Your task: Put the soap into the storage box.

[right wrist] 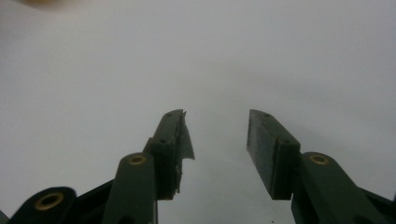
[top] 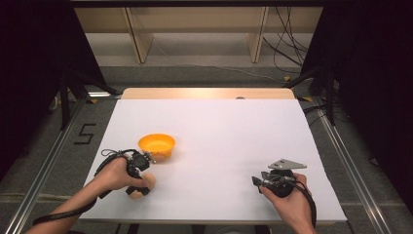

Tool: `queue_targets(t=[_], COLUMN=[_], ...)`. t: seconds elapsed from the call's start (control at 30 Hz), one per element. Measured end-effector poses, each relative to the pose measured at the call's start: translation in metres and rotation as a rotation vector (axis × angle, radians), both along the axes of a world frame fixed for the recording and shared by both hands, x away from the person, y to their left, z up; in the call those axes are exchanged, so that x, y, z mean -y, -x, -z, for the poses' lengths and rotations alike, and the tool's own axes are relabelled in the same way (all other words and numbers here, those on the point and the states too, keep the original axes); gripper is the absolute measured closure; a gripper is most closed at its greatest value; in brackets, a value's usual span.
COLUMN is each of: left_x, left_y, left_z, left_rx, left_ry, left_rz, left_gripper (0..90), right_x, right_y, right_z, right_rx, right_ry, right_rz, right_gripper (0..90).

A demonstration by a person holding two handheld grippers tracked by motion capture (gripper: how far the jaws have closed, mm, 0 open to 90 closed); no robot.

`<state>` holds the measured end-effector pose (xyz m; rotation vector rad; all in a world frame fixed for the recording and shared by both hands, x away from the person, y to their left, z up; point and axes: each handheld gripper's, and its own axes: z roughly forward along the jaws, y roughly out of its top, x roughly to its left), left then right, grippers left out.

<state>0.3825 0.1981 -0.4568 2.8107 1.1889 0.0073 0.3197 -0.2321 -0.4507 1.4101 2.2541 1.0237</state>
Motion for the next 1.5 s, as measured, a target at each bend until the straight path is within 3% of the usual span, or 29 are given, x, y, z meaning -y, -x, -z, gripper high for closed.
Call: queue_targets(t=[0.17,0.2,0.27,0.3,0.4,0.47,0.53,0.57,0.67,0.7,0.8,0.93,0.97,1.0,1.13,1.43,1.5], left_x=[0.001,0.001,0.001,0.0,0.0,0.001,0.001,0.001,0.0,0.0,-0.002,-0.002,-0.002,-0.003,-0.005,-0.009,-0.009], left_y=[-0.001,-0.001,-0.001,-0.003,-0.004,-0.001,-0.001,-0.002,-0.002,-0.002,-0.002,-0.002,-0.002,-0.003,-0.003,0.005,0.007], left_z=[0.001,0.001,0.002,0.003,0.002,0.003,0.003,0.004,0.003,0.004,0.003,0.003,0.002,0.002,0.002,-0.007,-0.01], left_rx=[-0.023,-0.026,-0.025,-0.017,-0.026,-0.032,-0.036,-0.037,-0.04,-0.038,-0.043,-0.03,-0.035,-0.025,-0.014,0.062,0.07], left_ry=[-0.015,-0.017,-0.015,-0.022,-0.027,-0.015,-0.015,-0.016,-0.003,0.0,0.004,-0.014,-0.02,-0.027,-0.027,-0.034,-0.031], left_rz=[0.006,0.007,0.007,0.038,0.04,0.011,0.021,0.022,0.014,0.016,0.028,0.087,0.097,0.134,0.165,0.337,0.368], left_gripper=[25.4,25.9,26.3,26.6,28.1,29.8,31.0,31.7,32.0,32.0,32.1,32.3,32.3,32.3,32.3,32.4,32.4], right_x=[0.0,-0.001,-0.001,0.0,-0.001,-0.002,-0.002,0.0,-0.001,0.0,0.0,0.0,-0.002,-0.002,-0.002,0.0,-0.002], right_y=[0.0,0.002,0.002,0.001,0.002,0.002,0.002,0.001,0.001,0.0,0.0,0.0,0.002,0.002,0.002,0.0,0.002], right_z=[0.0,-0.001,-0.001,0.0,-0.001,-0.002,-0.002,-0.001,-0.001,0.0,0.0,0.0,-0.001,-0.001,0.0,0.001,0.0], right_rx=[-0.001,-0.031,-0.03,-0.009,-0.028,-0.038,-0.038,-0.003,-0.02,0.001,0.0,-0.001,-0.031,-0.021,-0.024,-0.007,-0.037], right_ry=[0.001,-0.008,-0.007,-0.001,-0.006,-0.003,-0.004,0.008,0.001,0.008,0.005,0.006,-0.011,-0.006,-0.01,-0.002,-0.013], right_rz=[0.001,0.02,0.019,0.006,0.019,0.024,0.023,0.001,0.009,-0.004,-0.006,-0.006,0.021,0.014,0.013,0.001,0.023], right_gripper=[56.9,56.8,56.8,56.8,56.8,56.8,56.8,56.8,56.7,56.7,56.7,56.7,56.7,56.6,56.6,56.5,56.4])
